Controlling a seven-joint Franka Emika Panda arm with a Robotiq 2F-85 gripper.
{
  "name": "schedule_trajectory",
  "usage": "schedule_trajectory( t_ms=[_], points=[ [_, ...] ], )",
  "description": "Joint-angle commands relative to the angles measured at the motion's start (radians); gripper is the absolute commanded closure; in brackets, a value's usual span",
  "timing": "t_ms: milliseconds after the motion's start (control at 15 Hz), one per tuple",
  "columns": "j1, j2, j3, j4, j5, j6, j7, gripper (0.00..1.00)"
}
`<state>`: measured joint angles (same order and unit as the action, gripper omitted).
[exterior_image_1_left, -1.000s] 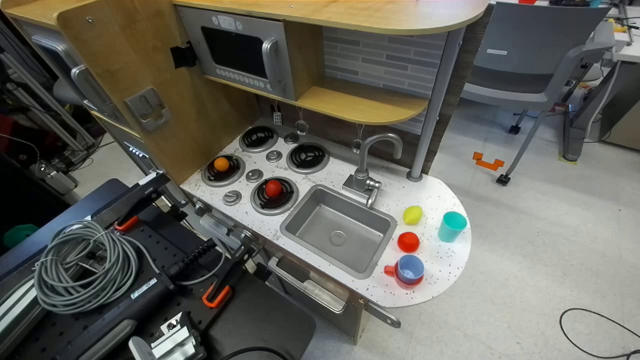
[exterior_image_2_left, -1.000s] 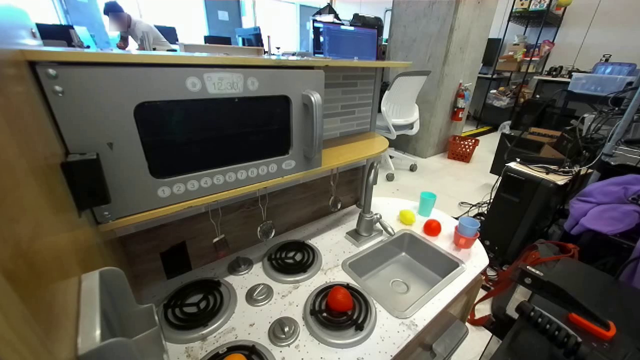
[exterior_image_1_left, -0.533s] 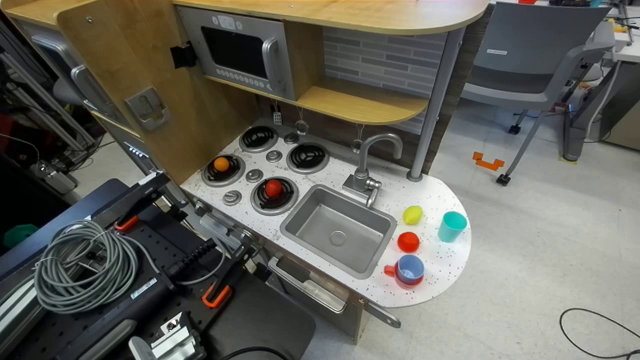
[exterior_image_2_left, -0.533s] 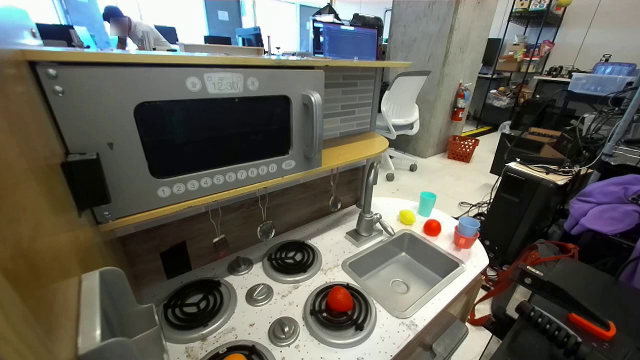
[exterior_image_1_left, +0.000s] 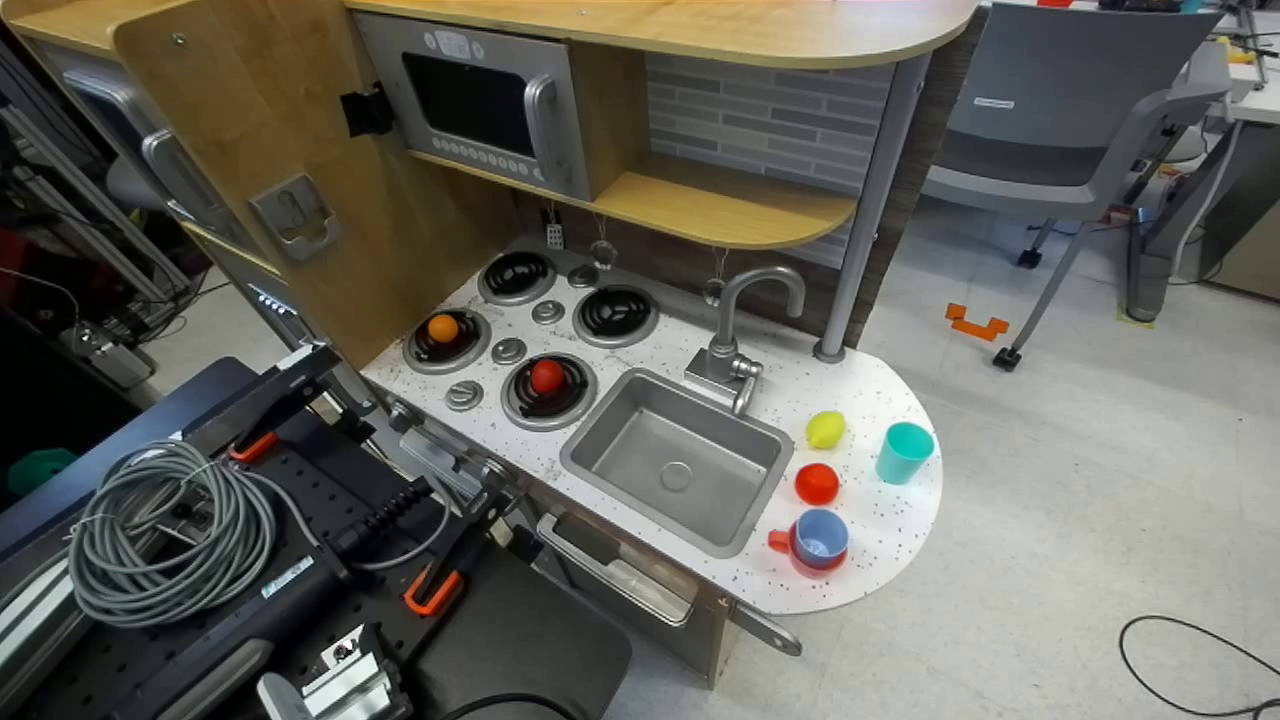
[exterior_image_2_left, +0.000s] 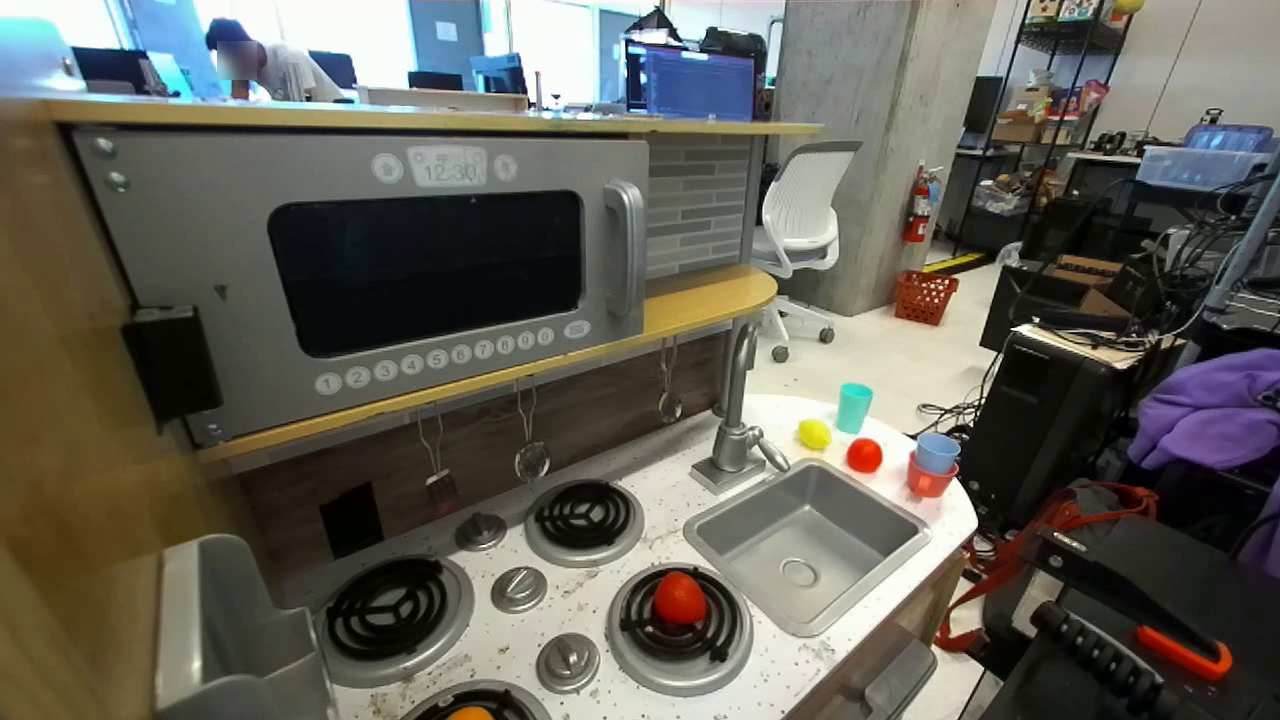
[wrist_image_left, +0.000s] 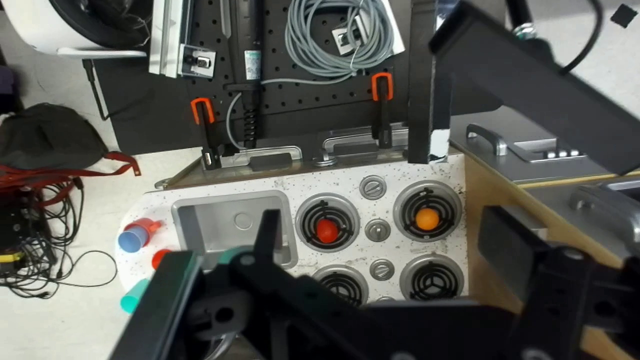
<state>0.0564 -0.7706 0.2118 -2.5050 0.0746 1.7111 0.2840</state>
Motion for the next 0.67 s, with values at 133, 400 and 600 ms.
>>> schedule_trajectory(
  t_ms=[133,400,600],
  points=[
    [-0.093,0.261,-0.101,0.040,-0.129,0.187,-0.090,0.00],
    [-0.142,0.427,-0.186,0.071,-0.218,0.333,-0.170,0.00],
    [-0.170,0.547,-0.256,0.093,-0.243,0.476,-0.239,0.00]
  ],
)
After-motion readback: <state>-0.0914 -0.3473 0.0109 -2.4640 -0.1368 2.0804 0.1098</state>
